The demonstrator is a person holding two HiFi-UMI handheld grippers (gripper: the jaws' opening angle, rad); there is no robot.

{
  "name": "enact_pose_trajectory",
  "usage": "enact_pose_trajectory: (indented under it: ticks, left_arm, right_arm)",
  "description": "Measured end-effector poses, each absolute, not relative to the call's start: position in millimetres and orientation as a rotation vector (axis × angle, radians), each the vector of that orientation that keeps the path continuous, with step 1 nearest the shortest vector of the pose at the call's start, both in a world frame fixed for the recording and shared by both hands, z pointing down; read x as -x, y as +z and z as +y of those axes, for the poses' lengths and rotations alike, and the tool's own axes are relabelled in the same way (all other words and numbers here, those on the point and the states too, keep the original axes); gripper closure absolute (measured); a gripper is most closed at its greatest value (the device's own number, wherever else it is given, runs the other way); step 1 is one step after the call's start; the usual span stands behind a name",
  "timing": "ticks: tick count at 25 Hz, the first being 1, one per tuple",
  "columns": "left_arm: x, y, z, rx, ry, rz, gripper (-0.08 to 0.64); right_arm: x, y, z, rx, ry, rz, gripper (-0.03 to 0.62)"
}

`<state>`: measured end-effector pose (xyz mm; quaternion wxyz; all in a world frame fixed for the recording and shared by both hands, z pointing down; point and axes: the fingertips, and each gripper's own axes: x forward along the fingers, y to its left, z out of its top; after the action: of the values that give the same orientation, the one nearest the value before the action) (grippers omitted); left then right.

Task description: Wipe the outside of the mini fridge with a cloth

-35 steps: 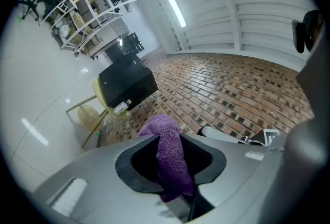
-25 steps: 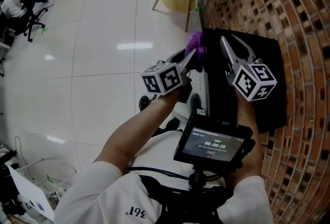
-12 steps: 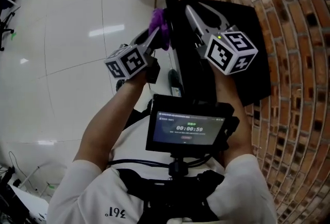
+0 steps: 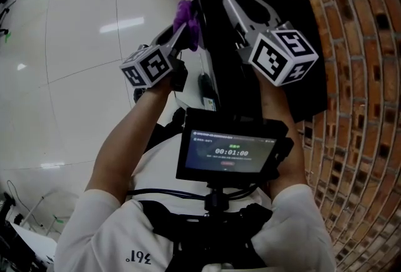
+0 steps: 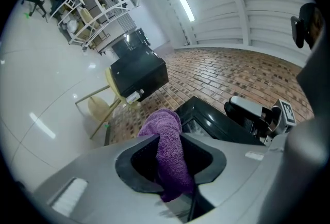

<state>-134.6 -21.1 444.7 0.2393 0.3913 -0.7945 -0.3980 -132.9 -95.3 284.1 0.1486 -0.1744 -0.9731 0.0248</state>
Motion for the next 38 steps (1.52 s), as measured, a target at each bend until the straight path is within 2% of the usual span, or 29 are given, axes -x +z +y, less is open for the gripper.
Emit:
enact_pose_trajectory:
  ticks: [16, 38]
  left_arm:
    - [135.4, 515.5, -20.7, -1.004, -1.065, -2.19, 0.443]
    - [132.3, 651.1, -7.9, -0.842, -0.771, -2.109, 0.443]
  right_arm:
    - [133.9, 284.6, -94.9, 0.501, 0.075, -2.794, 0.502]
    - [133.7, 275.9, -85.2, 0.504, 0.066, -2.789, 0.502]
